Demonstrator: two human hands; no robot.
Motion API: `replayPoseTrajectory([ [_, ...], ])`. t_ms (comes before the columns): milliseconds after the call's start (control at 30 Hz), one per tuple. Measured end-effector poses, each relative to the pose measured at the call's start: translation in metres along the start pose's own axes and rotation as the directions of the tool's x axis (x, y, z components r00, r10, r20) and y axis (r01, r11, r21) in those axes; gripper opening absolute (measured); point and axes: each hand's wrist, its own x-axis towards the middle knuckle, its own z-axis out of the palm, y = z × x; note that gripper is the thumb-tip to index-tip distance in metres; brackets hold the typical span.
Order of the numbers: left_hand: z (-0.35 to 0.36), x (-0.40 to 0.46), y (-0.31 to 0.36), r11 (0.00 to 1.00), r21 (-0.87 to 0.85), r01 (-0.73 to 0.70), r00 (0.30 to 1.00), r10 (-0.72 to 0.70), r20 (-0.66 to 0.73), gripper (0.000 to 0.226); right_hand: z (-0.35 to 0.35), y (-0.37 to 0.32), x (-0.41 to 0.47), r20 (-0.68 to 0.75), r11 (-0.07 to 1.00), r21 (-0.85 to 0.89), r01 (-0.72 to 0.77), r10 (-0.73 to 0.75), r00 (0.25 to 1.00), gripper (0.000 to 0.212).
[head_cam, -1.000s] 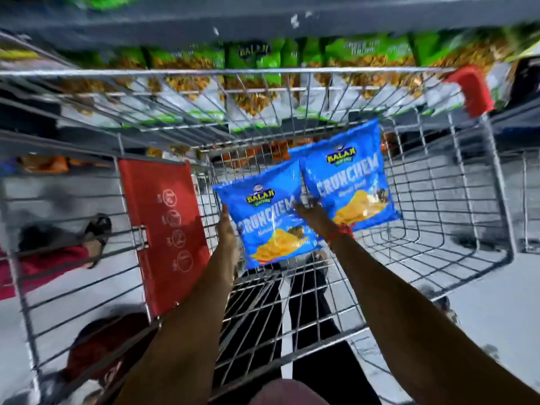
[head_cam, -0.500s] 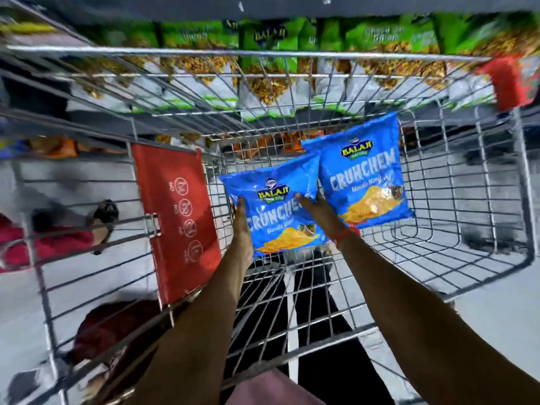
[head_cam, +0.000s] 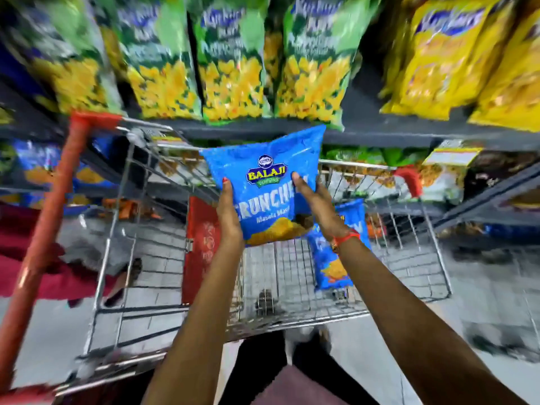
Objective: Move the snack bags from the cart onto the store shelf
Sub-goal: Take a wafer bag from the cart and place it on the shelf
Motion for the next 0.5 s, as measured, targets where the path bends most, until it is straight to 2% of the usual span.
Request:
replayPoseTrajectory([
  [100, 0.036, -0.028, 0.048, 0.992, -0.073, -0.098, 0.984, 0.108, 0.141, 0.058, 0.006, -0.065, -0.017, 0.004, 0.982, -0.027, 0.186, -0.186, 0.983, 0.011],
  [233, 0.081, -0.069, 0.11, 0.968, -0.095, -0.231, 0.91, 0.25, 0.329, 0.062, 0.013, -0.149, -0.048, 0.035, 0.905, 0.007, 0.425, -0.425, 0.905, 0.012],
  [333, 0.118, -0.095, 0.158, 0.935, -0.126, -0.333, 0.844, 0.355, 0.402, 0.058, 0.015, -0.208, -0.068, -0.038, 0.841, 0.001, 0.541, -0.541, 0.84, 0.016],
  [433, 0.155, -0.114, 0.204, 0.879, -0.036, -0.476, 0.785, 0.443, 0.432, 0.054, 0.015, -0.26, -0.077, -0.11, 0.782, 0.018, 0.623, -0.617, 0.779, 0.015],
  [500, 0.181, -0.125, 0.234, 0.831, -0.022, -0.555, 0.739, 0.505, 0.445, 0.042, 0.015, -0.293, -0.081, -0.156, 0.75, 0.012, 0.661, -0.652, 0.742, 0.017],
])
